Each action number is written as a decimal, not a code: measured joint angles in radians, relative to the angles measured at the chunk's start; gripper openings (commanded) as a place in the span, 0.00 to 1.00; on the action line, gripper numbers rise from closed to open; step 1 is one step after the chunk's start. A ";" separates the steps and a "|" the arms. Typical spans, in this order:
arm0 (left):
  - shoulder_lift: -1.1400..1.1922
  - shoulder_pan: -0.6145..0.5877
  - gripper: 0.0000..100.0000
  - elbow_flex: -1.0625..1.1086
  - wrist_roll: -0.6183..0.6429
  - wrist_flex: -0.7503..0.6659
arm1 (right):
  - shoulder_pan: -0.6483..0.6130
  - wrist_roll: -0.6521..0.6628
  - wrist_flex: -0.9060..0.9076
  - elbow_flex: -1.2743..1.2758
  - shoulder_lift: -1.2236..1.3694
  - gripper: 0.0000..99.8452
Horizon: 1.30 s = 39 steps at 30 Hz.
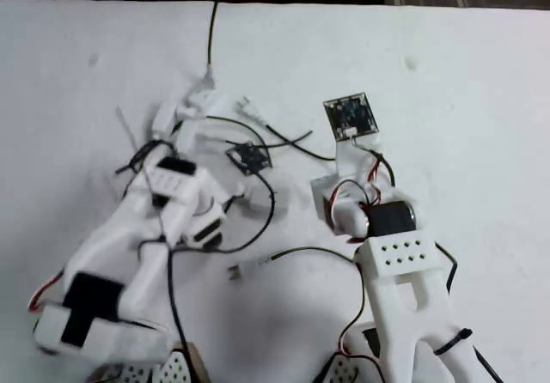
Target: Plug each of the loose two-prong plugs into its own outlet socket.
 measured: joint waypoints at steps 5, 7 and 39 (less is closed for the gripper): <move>0.112 0.003 0.02 -0.094 0.000 0.072 | 0.000 0.000 0.000 0.000 0.000 0.02; 0.126 0.003 0.02 -0.103 0.000 0.081 | 0.000 0.000 0.000 0.000 0.000 0.02; -0.977 0.120 0.02 -0.081 0.094 0.479 | 0.000 0.000 0.000 0.000 0.000 0.02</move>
